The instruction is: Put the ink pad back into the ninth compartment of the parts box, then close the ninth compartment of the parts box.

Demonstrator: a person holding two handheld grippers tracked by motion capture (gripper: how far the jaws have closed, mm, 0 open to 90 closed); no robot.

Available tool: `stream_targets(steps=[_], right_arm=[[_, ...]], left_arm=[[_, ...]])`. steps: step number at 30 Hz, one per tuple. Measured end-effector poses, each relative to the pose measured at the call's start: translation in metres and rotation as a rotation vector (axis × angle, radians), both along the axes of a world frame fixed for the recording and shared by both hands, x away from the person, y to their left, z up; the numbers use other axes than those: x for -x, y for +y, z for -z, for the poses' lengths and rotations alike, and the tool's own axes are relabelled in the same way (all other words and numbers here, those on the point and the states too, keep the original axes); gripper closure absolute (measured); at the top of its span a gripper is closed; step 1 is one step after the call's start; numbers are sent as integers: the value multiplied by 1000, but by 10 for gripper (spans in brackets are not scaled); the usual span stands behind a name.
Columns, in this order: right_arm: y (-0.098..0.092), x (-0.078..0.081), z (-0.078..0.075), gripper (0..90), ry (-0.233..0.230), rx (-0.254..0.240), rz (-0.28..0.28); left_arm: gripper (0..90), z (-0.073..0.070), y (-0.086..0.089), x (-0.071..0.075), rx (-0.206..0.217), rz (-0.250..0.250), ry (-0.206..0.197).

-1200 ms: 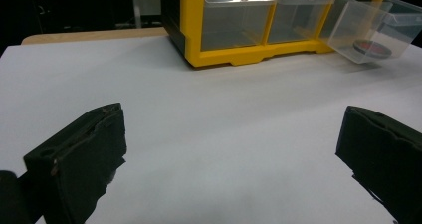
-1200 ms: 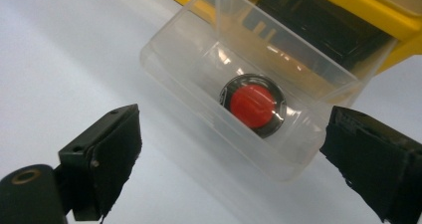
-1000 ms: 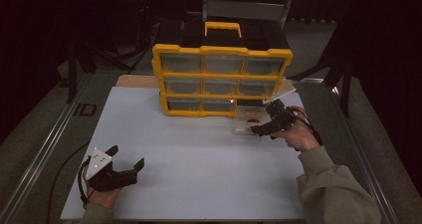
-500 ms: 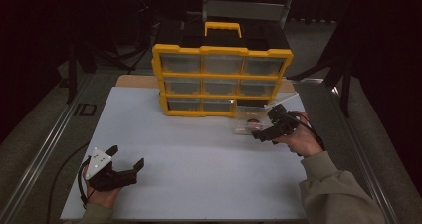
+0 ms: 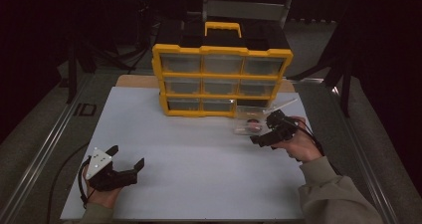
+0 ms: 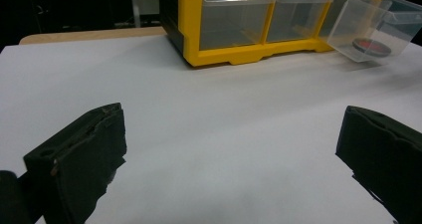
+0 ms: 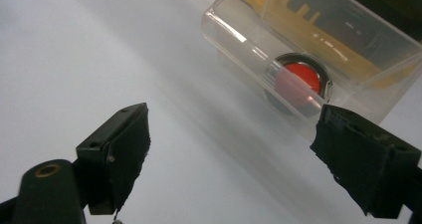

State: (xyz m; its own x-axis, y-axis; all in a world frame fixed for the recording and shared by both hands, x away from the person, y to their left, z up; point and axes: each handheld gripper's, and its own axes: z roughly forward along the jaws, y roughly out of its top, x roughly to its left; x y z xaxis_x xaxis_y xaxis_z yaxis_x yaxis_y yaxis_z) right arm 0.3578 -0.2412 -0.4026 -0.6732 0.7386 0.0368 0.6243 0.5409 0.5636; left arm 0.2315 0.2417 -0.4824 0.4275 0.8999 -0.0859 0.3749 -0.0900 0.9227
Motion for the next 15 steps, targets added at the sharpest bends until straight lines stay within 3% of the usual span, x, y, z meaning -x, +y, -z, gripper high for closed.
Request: stream_targets(steps=[15], right_arm=[[-2, 5, 10, 152, 3, -3, 4]], left_arm=[[1, 0, 0, 0, -3, 1, 1]])
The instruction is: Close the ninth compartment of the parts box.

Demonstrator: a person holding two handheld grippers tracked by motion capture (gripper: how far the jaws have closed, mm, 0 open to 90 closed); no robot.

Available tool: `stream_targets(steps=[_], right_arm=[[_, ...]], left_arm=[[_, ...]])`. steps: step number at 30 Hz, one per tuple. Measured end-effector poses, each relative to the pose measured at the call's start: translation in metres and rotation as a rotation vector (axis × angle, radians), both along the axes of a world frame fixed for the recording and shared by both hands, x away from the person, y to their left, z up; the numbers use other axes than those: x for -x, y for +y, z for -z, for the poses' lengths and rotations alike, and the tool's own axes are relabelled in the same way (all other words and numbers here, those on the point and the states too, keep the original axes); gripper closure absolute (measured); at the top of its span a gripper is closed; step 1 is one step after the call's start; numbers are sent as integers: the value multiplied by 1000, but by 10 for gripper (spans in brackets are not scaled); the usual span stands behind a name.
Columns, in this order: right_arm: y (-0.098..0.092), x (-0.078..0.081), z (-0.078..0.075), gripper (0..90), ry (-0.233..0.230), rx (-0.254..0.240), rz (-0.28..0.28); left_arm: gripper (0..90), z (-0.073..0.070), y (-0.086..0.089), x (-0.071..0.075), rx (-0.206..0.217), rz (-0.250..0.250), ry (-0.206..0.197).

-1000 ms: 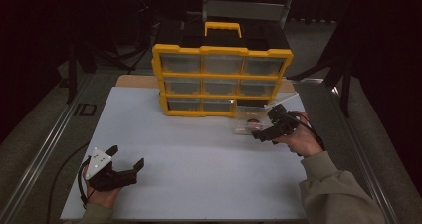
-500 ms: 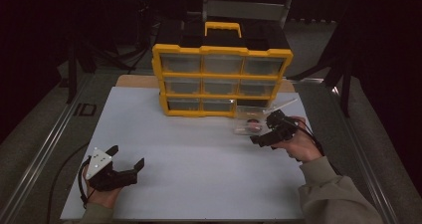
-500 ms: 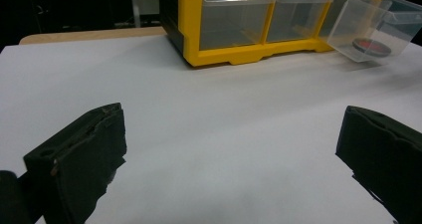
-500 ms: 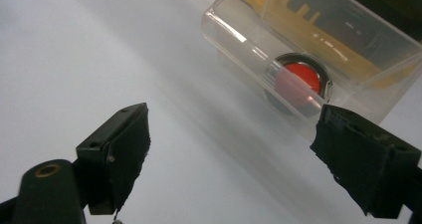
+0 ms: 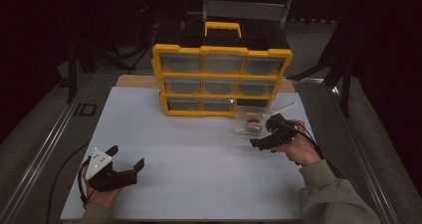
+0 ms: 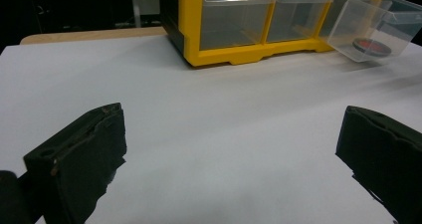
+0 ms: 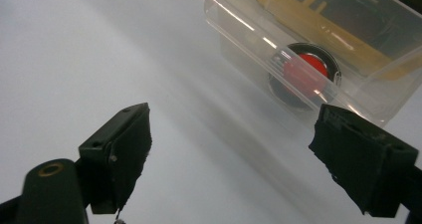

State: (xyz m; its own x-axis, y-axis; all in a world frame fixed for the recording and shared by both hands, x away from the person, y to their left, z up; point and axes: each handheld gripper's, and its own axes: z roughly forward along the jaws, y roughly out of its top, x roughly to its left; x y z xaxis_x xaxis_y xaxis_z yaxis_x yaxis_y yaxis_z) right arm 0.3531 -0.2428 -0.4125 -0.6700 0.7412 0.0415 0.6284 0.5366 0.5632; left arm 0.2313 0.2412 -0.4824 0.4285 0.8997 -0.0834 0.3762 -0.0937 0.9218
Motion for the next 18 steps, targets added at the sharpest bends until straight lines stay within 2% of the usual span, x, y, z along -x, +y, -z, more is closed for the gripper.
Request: stream_targets(steps=[3, 11, 15, 18], right_arm=[[-1, 1, 1, 161, -5, -1, 2], [-2, 4, 4, 269, -36, 8, 13], [-2, 6, 3, 385, -68, 2, 20], [-2, 9, 2, 505, -95, 4, 25]], left_arm=[[1, 0, 0, 0, 0, 0, 0], [1, 0, 0, 0, -1, 0, 1], [1, 0, 0, 0, 0, 0, 0], [1, 0, 0, 1, -1, 0, -2]])
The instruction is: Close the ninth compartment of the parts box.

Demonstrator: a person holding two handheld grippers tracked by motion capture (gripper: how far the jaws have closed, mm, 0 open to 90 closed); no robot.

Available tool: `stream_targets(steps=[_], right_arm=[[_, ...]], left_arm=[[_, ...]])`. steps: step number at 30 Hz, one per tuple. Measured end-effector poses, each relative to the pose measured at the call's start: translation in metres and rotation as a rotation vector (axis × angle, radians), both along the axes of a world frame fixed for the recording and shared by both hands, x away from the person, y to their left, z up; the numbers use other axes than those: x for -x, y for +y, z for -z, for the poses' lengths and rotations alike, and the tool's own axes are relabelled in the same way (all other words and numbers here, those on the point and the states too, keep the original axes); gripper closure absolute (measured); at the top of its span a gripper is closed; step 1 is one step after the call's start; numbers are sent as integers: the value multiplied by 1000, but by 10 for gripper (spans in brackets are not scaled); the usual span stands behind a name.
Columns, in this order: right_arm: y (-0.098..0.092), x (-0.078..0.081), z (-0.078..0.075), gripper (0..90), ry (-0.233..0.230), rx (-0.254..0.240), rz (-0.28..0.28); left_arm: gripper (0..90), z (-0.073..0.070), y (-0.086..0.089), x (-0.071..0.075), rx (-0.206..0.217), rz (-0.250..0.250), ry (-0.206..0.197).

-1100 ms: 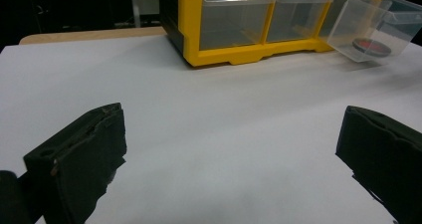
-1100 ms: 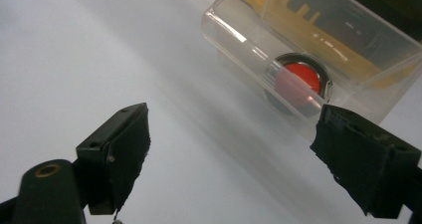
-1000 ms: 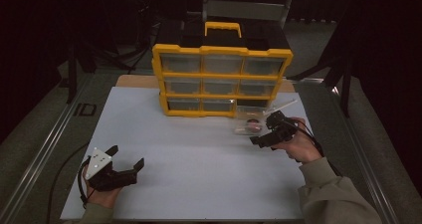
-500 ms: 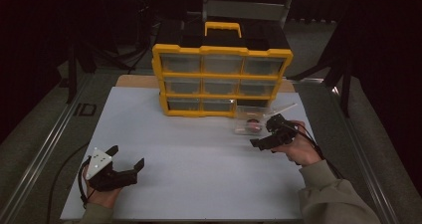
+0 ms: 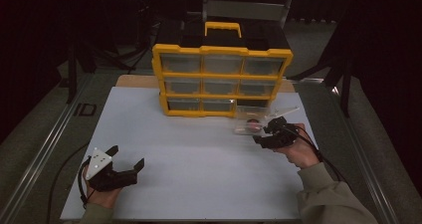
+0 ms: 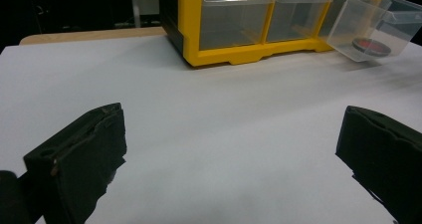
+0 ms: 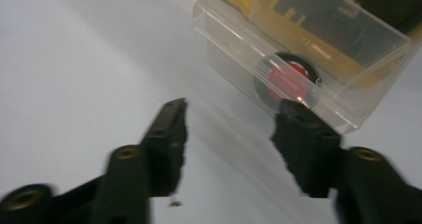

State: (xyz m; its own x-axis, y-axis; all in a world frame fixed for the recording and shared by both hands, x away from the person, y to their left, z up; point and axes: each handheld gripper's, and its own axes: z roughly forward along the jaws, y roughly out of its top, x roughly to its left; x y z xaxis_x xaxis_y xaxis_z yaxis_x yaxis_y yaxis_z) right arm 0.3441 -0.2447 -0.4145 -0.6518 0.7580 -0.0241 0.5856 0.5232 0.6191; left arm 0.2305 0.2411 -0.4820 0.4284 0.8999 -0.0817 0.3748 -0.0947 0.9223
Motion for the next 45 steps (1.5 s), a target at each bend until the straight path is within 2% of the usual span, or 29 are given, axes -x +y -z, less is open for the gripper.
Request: stream_targets(steps=[5, 12, 20, 45], right_arm=[[0, 3, 0, 691, -38, 2, -3], [0, 4, 4, 890, -59, 21, 7], [2, 3, 13, 898, -75, 54, 11], [-4, -8, 40, 898, -85, 37, 99]], left_arm=[[1, 0, 0, 0, 5, -1, -3], [1, 0, 0, 0, 2, 1, -2], [1, 0, 0, 1, 0, 2, -4], [1, 0, 0, 1, 0, 2, -4]])
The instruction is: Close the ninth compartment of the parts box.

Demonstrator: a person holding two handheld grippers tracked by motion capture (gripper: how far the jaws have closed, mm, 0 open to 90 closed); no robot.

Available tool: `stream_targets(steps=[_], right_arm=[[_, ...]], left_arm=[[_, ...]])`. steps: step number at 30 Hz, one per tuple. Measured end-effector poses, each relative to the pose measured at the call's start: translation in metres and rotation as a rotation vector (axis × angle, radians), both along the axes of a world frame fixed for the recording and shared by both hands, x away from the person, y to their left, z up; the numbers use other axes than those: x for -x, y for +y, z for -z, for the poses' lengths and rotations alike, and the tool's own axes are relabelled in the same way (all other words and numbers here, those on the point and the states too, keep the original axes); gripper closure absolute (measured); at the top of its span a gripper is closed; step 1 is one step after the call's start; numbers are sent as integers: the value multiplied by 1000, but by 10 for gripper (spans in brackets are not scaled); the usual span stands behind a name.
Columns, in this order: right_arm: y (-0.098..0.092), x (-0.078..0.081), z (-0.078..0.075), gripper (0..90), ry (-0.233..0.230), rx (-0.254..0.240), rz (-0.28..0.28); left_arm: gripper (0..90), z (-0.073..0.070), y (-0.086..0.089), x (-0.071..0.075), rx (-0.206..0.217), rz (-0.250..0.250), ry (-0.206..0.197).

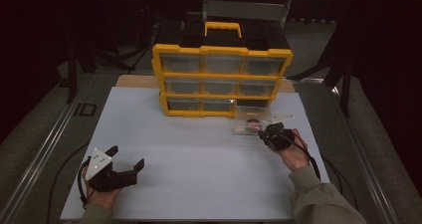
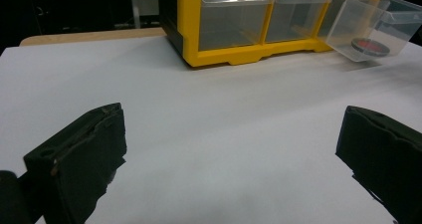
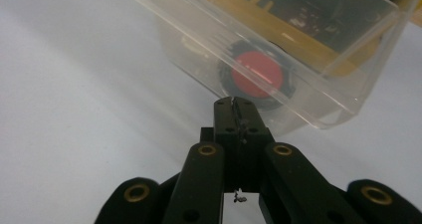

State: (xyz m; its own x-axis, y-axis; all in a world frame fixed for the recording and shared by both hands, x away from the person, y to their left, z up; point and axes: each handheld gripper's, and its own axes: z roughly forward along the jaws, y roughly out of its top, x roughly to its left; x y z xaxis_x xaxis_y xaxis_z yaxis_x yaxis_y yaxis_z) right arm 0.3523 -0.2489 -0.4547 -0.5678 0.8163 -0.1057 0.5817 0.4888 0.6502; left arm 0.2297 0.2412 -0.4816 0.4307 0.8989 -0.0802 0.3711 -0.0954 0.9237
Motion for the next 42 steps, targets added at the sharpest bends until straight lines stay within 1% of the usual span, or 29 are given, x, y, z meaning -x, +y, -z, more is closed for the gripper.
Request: stream_targets(steps=[2, 5, 10, 14, 21, 25, 33, 42], right_arm=[[-2, -1, 1, 898, 1, 0, 12], [-2, -3, 4, 898, 7, 4, 13], [-1, -6, 8, 898, 3, 11, 29], [-1, -9, 11, 898, 3, 13, 24], [-2, -13, 15, 898, -2, 3, 44], [-2, -14, 16, 898, 1, -3, 44], [-1, -15, 16, 898, -6, -14, 51], [-2, -15, 11, 898, -21, -33, 58]], left_arm=[[1, 0, 0, 0, -1, 0, 1], [1, 0, 0, 0, -2, 1, 0], [1, 0, 0, 0, 0, 1, 0], [1, 0, 0, 0, -1, 1, 1], [1, 0, 0, 0, -1, 2, 1], [1, 0, -1, 0, -2, 4, 1], [1, 0, -1, 0, -1, 4, 2], [1, 0, -1, 0, -2, 5, 1]])
